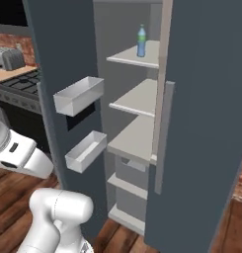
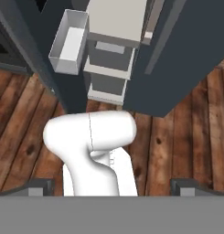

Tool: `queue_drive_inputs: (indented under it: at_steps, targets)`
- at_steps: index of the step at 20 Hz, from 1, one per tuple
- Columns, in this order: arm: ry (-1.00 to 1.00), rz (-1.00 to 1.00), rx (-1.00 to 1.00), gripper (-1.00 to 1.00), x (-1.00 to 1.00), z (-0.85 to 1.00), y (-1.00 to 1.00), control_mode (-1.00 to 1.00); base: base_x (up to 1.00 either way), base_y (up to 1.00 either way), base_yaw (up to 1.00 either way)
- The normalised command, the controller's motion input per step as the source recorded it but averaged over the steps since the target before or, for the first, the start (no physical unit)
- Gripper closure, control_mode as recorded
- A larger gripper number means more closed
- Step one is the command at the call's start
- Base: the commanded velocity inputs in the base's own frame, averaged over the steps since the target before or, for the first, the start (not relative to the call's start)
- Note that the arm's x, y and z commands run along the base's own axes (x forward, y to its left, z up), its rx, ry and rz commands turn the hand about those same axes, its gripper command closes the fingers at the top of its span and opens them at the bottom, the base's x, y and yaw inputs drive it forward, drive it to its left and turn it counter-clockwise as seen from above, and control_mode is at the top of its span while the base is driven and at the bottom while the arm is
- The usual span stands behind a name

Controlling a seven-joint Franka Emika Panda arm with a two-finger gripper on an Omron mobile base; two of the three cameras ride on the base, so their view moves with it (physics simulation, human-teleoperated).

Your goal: Take the bottled waters from the counter and place them in the freezer to freeze. Close the freezer door after placing the bottles.

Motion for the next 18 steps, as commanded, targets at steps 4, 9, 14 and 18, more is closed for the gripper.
queue_drive_inputs:
  at_steps: [4,9,14,18]
  targets:
    - [0.00,0.00,0.00,-1.00,0.00,0.00,0.00,1.00,-0.11,0.81,-0.08]
    - [0.00,0.00,0.00,-1.00,0.00,0.00,0.00,1.00,-0.01,0.77,-0.12]
    - [0.00,0.00,0.00,-1.00,0.00,0.00,0.00,1.00,0.13,0.75,-0.19]
    - [0.00,0.00,0.00,-1.00,0.00,0.00,0.00,1.00,0.27,0.77,-0.23]
